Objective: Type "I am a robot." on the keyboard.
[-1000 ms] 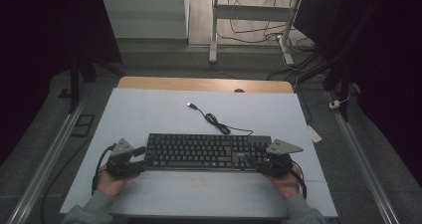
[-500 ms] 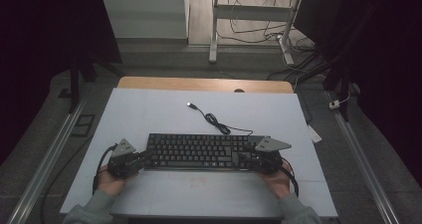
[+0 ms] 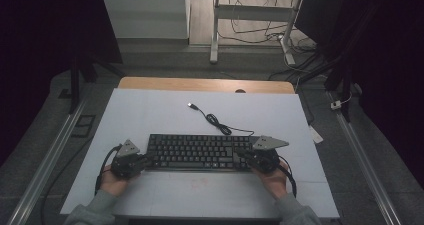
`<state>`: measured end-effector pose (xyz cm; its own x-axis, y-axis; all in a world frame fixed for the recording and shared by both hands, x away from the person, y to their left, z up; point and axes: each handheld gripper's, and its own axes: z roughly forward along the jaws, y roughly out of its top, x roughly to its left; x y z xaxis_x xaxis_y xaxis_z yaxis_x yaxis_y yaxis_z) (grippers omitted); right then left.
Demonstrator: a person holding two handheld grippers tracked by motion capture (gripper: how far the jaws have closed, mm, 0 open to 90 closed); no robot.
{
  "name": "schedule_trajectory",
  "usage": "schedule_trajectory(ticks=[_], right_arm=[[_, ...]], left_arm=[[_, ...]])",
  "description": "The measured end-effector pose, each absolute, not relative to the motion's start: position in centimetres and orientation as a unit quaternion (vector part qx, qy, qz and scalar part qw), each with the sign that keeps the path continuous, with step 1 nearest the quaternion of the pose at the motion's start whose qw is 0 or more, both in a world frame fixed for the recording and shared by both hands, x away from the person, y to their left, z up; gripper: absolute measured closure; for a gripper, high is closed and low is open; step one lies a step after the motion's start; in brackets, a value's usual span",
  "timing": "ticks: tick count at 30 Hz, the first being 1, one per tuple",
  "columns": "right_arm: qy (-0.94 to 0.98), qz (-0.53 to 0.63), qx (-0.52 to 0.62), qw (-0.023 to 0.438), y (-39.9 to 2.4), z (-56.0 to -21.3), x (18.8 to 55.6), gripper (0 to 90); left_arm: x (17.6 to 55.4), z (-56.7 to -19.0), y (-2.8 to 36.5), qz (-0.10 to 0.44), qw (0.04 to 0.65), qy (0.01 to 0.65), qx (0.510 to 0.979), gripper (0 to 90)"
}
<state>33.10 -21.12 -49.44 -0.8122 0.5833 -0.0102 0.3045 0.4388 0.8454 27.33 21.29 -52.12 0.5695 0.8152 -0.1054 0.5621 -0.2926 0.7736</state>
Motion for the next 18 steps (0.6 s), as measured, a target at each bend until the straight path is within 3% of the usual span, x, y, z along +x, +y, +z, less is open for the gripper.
schedule_trajectory(ticks=[18], right_arm=[[0.842,0.462,0.240,0.139,-17.0,-49.9,34.1,89.4]], left_arm=[[28.1,-52.8,21.0,0.161,0.384,0.442,0.795,88.5]])
